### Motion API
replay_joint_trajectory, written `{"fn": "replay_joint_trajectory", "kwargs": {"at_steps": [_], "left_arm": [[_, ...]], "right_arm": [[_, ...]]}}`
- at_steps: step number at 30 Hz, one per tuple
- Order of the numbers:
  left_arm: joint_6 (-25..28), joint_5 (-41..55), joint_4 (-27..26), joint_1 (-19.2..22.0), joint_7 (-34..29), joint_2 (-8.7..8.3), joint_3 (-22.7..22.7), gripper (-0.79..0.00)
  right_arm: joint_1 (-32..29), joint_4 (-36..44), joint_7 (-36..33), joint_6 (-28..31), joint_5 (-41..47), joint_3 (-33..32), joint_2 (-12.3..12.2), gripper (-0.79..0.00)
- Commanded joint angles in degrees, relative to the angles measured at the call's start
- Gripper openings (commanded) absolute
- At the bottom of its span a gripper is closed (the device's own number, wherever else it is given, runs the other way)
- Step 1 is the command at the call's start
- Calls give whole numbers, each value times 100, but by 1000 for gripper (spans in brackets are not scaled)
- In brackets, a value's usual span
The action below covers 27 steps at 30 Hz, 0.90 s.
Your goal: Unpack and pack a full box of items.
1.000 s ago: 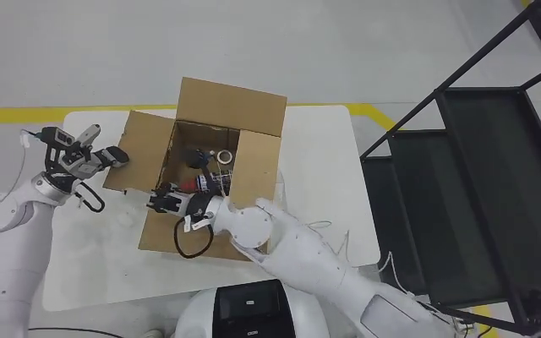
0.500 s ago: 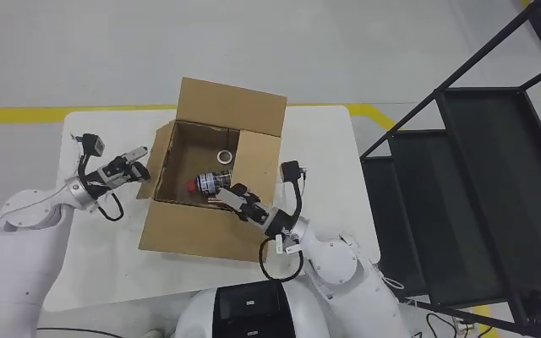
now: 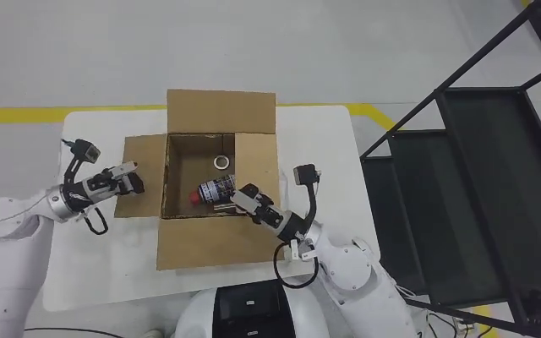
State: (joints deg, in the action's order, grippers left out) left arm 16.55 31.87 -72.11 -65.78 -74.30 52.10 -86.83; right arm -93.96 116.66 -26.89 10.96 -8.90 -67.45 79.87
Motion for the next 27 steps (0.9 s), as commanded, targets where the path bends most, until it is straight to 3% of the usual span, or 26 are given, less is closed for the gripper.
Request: {"fn": "replay_joint_trajectory", "kwargs": {"at_steps": [1,4,7,13,21,27], "left_arm": [[-72,496,-261,-30,-136,-22,-233,0],[-212,824,-782,-41,-306,-45,-405,0],[-382,616,-1308,69,-338,-44,-236,0],[-601,121,-1934,487,108,96,830,0],[-527,-493,-1292,1220,1096,471,2535,0],[1,-1194,-595,1680,1737,715,3246,0]], "right_arm": [[7,-54,-115,65,79,-2,-18,0],[8,-168,-234,178,220,-41,-45,0],[45,-304,-459,341,517,-77,-72,0],[-59,-445,-421,548,819,-344,-133,0],[-322,-414,-346,654,972,-610,-212,0],[-401,-460,-367,689,1088,-749,-264,0]]}}
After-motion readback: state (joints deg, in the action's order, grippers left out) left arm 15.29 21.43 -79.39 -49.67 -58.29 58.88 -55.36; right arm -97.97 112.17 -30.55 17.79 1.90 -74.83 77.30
